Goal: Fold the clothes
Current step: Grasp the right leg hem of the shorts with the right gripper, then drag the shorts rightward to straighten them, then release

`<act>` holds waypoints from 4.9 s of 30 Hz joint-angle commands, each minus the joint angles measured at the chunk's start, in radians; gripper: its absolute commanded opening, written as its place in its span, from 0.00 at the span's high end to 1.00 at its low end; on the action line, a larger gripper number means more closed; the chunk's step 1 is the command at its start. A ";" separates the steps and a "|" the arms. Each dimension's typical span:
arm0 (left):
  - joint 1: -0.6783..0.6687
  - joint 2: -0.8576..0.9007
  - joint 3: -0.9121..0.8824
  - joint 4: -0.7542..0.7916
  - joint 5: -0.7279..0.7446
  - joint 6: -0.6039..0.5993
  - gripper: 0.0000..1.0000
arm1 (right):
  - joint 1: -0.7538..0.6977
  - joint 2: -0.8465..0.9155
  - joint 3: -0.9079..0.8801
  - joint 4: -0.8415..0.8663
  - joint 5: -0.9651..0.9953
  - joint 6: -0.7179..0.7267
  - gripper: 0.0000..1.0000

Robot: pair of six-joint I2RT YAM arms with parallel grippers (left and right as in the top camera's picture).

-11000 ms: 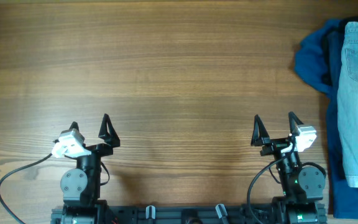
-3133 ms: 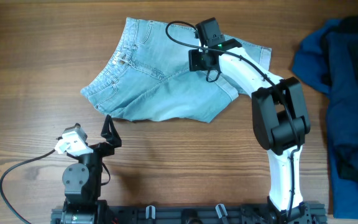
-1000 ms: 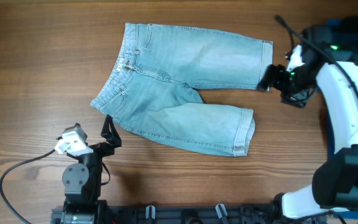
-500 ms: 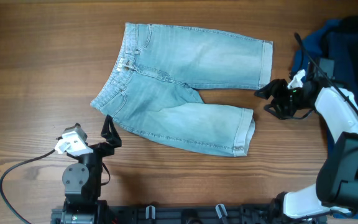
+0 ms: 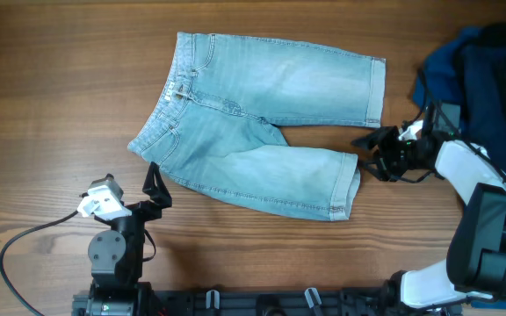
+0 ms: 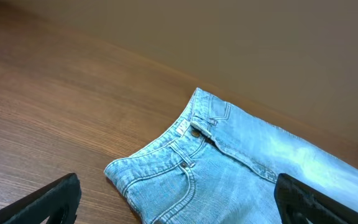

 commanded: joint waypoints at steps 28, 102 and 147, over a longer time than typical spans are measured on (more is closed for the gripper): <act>-0.003 -0.002 -0.005 0.000 0.005 -0.005 0.00 | 0.049 0.003 -0.008 0.146 -0.006 -0.172 0.96; -0.003 -0.002 -0.005 0.000 0.005 -0.005 0.00 | -0.036 0.005 0.110 -0.027 0.431 -0.514 0.96; -0.003 -0.002 -0.005 0.000 0.005 -0.005 0.00 | -0.035 0.005 0.410 -0.077 0.493 -0.536 0.01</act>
